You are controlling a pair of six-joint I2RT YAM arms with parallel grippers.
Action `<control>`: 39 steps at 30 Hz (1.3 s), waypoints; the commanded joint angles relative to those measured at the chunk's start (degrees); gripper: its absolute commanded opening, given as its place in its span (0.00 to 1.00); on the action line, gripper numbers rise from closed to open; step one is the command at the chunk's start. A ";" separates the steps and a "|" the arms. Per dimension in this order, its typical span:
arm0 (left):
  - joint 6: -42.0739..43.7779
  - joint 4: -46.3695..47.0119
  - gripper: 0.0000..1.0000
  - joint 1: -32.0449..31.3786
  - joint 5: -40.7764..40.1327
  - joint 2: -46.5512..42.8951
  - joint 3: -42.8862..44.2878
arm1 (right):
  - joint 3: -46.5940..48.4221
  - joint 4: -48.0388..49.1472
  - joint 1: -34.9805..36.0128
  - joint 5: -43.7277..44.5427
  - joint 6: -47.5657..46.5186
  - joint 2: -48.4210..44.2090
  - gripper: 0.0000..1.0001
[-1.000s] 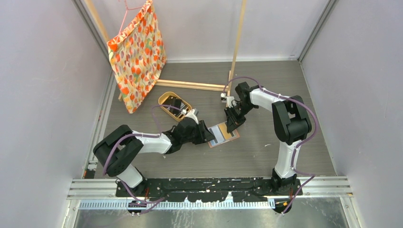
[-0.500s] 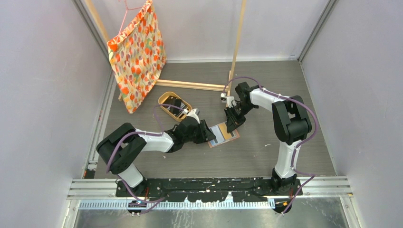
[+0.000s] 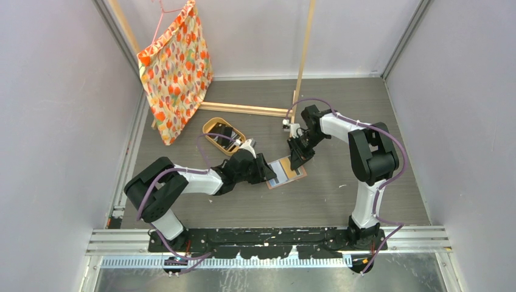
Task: Put the credit cards into the card holder
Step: Turn over the card slot in the card holder.
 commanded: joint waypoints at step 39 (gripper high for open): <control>-4.90 15.69 0.33 0.26 1.30 3.21 2.60 | 1.63 -1.26 -0.58 -3.88 -1.63 -8.89 0.21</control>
